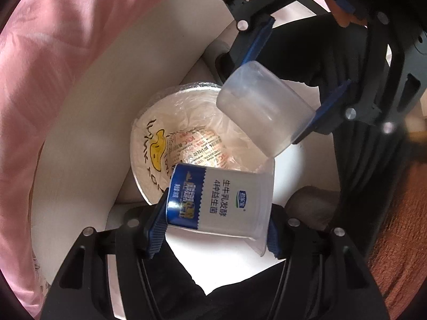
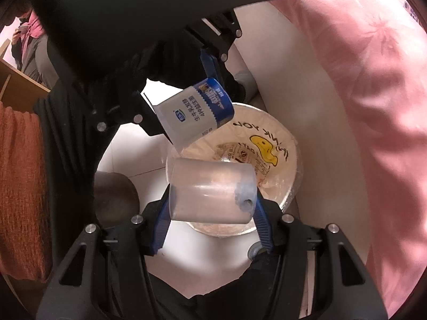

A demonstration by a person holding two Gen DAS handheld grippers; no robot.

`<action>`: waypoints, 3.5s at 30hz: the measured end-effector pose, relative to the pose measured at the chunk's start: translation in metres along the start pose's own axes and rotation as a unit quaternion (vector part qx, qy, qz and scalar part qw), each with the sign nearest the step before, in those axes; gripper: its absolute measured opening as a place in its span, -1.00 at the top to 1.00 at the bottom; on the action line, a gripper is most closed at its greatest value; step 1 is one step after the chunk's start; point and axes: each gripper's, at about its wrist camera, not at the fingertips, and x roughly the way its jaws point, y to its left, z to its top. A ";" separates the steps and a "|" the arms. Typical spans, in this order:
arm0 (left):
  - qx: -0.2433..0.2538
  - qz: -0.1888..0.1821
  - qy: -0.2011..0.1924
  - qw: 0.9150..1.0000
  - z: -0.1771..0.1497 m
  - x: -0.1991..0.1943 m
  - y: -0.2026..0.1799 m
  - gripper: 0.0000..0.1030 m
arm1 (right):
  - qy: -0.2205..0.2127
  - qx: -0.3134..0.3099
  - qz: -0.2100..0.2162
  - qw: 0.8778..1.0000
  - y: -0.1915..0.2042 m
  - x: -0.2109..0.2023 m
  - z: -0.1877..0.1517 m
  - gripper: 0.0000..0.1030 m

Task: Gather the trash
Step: 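Carry both cups over the trash bowl and open both tools to drop them, then lift both open tools away from the bowl back toward the bed, then move both tools toward the milk carton and black foam tube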

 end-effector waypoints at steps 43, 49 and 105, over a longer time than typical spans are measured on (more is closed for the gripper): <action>0.010 0.038 -0.025 0.999 0.012 -0.036 -0.007 -0.93 | -0.021 0.014 -0.071 0.997 0.009 -0.042 -0.008 -0.87; -0.001 0.047 -0.049 0.998 0.014 -0.056 -0.004 -0.93 | -0.040 0.023 -0.101 0.994 0.006 -0.070 -0.012 -0.87; -0.182 0.118 -0.281 0.935 0.033 -0.209 0.208 -0.93 | -0.108 0.104 -0.197 0.969 -0.159 -0.184 -0.014 -0.87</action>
